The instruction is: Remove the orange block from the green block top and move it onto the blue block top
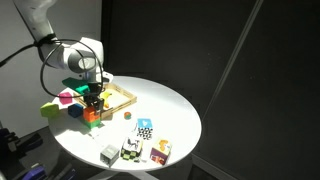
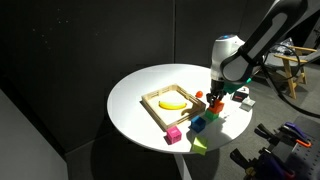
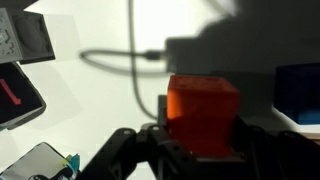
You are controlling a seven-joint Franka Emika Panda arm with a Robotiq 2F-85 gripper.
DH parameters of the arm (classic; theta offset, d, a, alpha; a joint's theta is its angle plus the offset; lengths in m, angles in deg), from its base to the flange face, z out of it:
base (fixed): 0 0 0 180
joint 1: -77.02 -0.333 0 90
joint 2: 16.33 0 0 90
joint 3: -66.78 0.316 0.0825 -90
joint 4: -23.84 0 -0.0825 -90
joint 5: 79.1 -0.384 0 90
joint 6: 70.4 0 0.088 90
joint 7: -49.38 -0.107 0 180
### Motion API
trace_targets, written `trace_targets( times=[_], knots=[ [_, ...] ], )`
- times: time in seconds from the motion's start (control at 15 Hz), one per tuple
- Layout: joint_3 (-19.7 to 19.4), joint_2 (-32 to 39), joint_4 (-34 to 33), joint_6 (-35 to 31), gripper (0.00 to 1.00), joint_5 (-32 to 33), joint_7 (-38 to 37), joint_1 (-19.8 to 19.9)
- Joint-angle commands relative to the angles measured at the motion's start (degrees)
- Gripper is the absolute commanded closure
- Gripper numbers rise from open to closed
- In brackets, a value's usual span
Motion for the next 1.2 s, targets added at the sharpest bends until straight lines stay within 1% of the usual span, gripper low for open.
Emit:
trace_targets(
  times=[0.0,0.27,0.67,0.93,1.13],
  knots=[
    [-1.28,-1.05,-0.23,1.51,0.70,2.47,-4.31,-1.81],
    [-1.56,-3.39,0.65,3.81,0.73,3.73,-7.10,-3.08],
    [-0.39,-8.61,2.05,6.73,0.73,4.08,-7.59,-2.69],
    [1.29,-12.17,2.80,8.36,0.73,3.90,-6.36,-2.11],
    [3.24,-14.28,3.63,8.26,0.73,4.09,-4.53,-1.98]
  ],
)
